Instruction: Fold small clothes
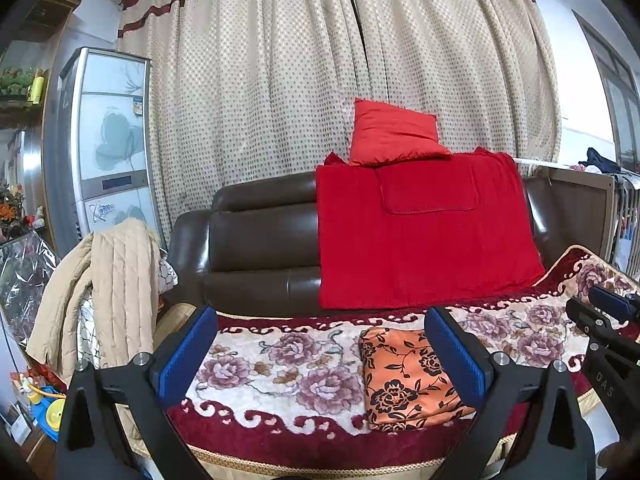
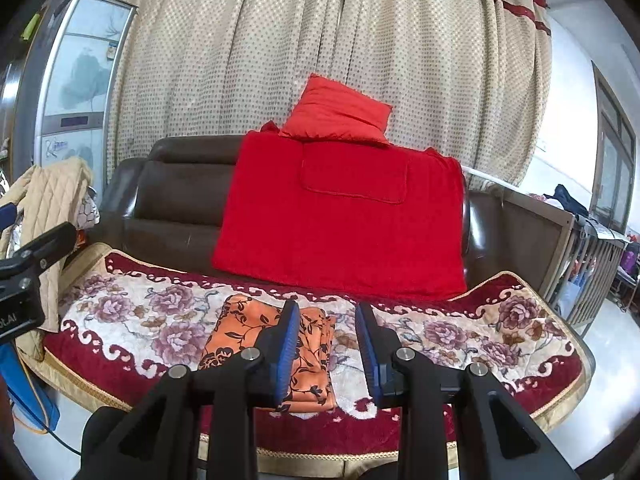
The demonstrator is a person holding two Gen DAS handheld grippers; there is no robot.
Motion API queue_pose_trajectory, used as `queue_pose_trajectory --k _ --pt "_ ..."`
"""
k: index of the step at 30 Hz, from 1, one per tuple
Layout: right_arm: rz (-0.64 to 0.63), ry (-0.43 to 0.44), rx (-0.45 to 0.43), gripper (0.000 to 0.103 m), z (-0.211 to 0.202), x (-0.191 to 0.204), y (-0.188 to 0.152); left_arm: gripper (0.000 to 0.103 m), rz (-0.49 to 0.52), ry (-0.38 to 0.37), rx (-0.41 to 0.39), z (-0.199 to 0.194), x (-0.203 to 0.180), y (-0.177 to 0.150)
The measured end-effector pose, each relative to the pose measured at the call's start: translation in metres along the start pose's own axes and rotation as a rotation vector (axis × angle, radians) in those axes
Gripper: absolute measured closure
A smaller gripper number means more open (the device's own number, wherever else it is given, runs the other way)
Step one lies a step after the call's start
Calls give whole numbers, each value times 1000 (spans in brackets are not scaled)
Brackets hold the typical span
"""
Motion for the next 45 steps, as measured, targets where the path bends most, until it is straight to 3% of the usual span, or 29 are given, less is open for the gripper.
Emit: queue_pose_trajectory --k 45 --pt "76 -8 -50 70 -2 -21 17 0 9 -4 -47 -9 -7 17"
Point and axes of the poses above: each gripper's, at about its wrist camera, not at the fingertips, and z roughly the way its jaws point, x to its left, y to its top, the point moved 7 cm from there along z, roughly the way its jaws point
